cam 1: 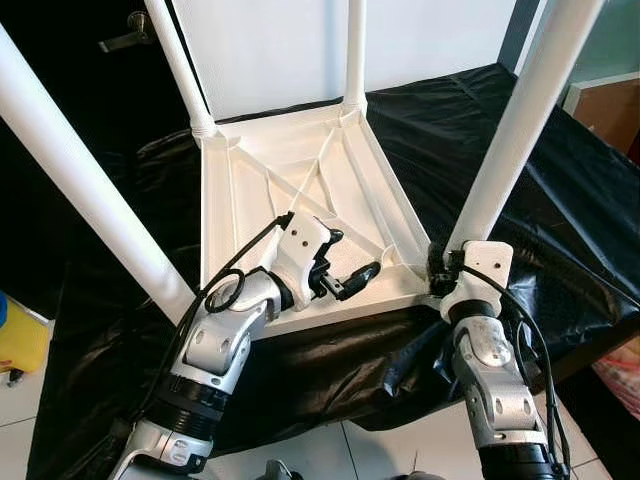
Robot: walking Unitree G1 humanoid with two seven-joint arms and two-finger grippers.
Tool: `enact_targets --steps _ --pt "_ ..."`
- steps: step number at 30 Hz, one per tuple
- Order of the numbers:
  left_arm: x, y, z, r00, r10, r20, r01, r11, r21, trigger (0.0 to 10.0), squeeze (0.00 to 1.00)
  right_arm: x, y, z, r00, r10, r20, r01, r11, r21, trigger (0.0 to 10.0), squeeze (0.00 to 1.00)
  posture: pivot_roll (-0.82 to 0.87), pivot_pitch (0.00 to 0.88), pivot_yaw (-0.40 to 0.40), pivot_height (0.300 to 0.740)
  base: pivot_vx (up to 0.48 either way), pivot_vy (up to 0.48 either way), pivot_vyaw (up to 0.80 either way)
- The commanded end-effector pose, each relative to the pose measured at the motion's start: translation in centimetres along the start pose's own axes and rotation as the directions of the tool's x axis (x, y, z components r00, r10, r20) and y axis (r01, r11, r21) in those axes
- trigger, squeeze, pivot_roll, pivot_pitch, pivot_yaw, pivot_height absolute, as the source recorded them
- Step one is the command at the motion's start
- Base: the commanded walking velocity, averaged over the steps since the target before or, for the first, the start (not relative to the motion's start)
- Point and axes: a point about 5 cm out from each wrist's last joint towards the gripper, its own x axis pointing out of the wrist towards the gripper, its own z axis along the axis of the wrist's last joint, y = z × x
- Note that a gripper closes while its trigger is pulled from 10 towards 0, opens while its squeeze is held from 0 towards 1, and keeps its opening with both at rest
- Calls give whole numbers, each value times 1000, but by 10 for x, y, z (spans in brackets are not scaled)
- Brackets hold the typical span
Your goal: Building children table
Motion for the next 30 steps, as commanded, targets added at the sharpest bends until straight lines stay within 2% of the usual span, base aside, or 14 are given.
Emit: enact_targets --steps 1,5,11,13,14,15,17,19,20,22,23,26,27,30 --pt "-2 0 -3 1000 18 -10 -18 1000 1 10000 0 -2 0 3 1000 22 20 -22 1000 11 10000 1000 -122 64 57 740 0 0 0" --pt "-2 -2 -4 1000 12 -12 -12 1000 -2 10000 0 -6 -6 10 991 118 68 -118 993 -3 10000 1000 -123 65 56 740 0 0 0" --pt "-3 -3 -6 1000 7 -18 -7 1000 -5 10000 0 -11 -14 10 967 247 59 -247 969 -7 10000 1000 -124 68 60 740 0 0 0" --pt "-3 -3 -6 1000 7 -18 -7 1000 -5 10000 0 -11 -14 10 967 247 59 -247 969 -7 10000 1000 -124 68 60 740 0 0 0" --pt "-3 -3 -6 1000 5 -19 -5 1000 -5 10000 0 -11 -19 10 955 293 53 -292 956 -19 10000 588 -127 70 63 740 0 0 0" --pt "-3 -3 -6 1000 0 -22 0 1000 -4 10000 0 -9 -28 9 940 340 38 -339 940 -35 10000 0 -129 71 64 740 0 0 0" --pt "-3 -3 -6 1000 -4 -24 4 1000 -4 10000 0 -5 -41 10 905 425 14 -423 902 -85 10000 0 -127 78 64 740 0 0 0" --pt "-3 -2 -5 1000 -4 -22 4 1000 -9 10000 0 -2 -47 9 868 497 -24 -497 864 -85 10000 0 -130 78 68 740 0 0 0" --pt "-3 -2 -5 1000 -4 -22 4 1000 -9 10000 0 -2 -47 9 868 497 -24 -497 864 -85 10000 0 -130 78 68 740 0 0 0" --pt "-3 -3 -5 1000 -7 -23 7 1000 -8 10000 0 1 -51 7 817 573 -70 -577 812 -90 10000 0 -129 75 71 740 0 0 0" --pt "-3 -3 -5 1000 -7 -23 7 1000 -8 10000 0 1 -51 7 817 573 -70 -577 812 -90 10000 0 -129 75 71 740 0 0 0" --pt "-4 -2 -6 1000 -7 -26 7 1000 -6 10000 0 7 -53 7 778 619 -105 -628 768 -124 10000 0 -126 72 75 740 0 0 0" --pt "-4 -2 -5 1000 -7 -26 7 1000 -5 10000 0 10 -51 6 754 645 -124 -657 740 -142 10000 0 -123 69 78 740 0 0 0" --pt "-4 -2 -5 1000 -7 -26 7 1000 -5 10000 0 10 -51 6 754 645 -124 -657 740 -142 10000 0 -123 69 78 740 0 0 0"
